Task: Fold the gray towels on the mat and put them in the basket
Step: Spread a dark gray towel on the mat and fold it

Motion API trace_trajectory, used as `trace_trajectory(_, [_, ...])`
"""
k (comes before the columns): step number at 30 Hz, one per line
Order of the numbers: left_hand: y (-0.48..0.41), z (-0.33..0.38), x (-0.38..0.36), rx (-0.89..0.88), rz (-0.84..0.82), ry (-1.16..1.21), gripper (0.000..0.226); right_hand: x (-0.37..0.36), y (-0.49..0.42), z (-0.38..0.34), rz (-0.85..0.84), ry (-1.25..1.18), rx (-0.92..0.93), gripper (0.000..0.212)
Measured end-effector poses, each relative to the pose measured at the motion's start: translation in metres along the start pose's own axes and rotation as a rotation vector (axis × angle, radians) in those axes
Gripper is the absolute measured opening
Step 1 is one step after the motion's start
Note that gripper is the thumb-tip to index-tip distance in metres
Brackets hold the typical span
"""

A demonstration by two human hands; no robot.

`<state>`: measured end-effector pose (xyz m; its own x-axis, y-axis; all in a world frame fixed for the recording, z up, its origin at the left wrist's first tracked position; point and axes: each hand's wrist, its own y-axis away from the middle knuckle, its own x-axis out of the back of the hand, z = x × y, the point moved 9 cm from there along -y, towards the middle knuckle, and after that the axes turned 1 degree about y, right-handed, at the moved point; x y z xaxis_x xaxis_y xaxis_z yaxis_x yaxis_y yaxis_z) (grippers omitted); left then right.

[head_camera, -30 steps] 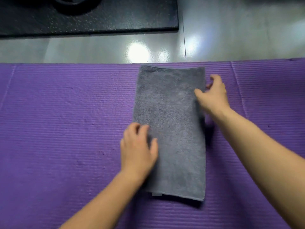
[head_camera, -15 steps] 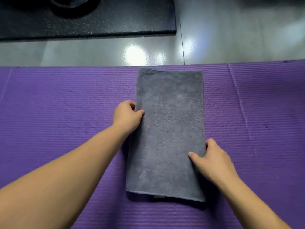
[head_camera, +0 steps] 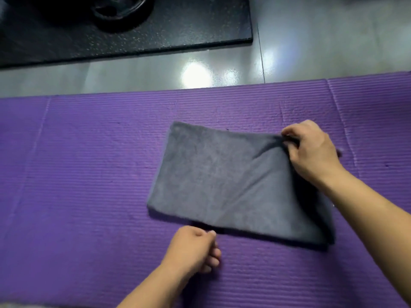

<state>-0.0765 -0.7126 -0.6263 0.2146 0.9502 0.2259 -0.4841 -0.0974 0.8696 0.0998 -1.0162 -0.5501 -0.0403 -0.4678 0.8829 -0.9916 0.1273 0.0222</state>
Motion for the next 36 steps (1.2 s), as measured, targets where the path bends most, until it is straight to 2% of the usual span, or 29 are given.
trace_trajectory(1, [0.003,0.010,0.002,-0.111,0.033,-0.104,0.033,0.004,-0.008,-0.002,0.039,0.036,0.020,0.024])
trace_trajectory(3, [0.010,0.048,0.039,-0.416,0.360,-0.298,0.017,0.011,-0.016,-0.002,0.087,0.076,0.006,0.032])
trace_trajectory(4, [0.014,0.065,0.058,-0.515,0.492,-0.373,0.009,0.014,-0.015,0.001,0.095,0.062,-0.029,0.034])
trace_trajectory(6, [0.004,0.078,0.086,-0.520,0.580,-0.503,0.031,0.018,0.002,0.016,0.116,0.032,-0.114,0.035])
trace_trajectory(10, [-0.017,0.076,0.115,-0.432,0.578,-0.582,0.036,0.023,0.069,0.062,0.144,-0.025,-0.346,0.033])
trace_trajectory(14, [-0.026,0.070,0.127,-0.387,0.527,-0.474,0.031,0.010,0.138,0.099,0.010,-0.084,-0.564,0.033])
trace_trajectory(19, [-0.039,0.060,0.135,-0.314,0.468,-0.370,0.031,0.005,0.168,0.112,-0.005,-0.228,-0.715,0.024])
trace_trajectory(22, [-0.044,0.053,0.135,-0.304,0.365,-0.257,0.024,0.002,0.168,0.111,0.012,-0.345,-0.731,0.021])
trace_trajectory(29, [-0.040,0.050,0.132,-0.254,0.187,-0.162,0.022,-0.003,0.174,0.116,0.022,-0.685,-0.812,0.015])
trace_trajectory(32, [-0.035,0.047,0.131,-0.210,0.106,-0.091,0.026,-0.002,0.178,0.118,0.034,-0.726,-0.799,0.015])
trace_trajectory(36, [-0.032,0.037,0.133,-0.161,0.049,-0.143,0.027,-0.008,0.185,0.118,-0.024,-0.705,-0.778,0.016])
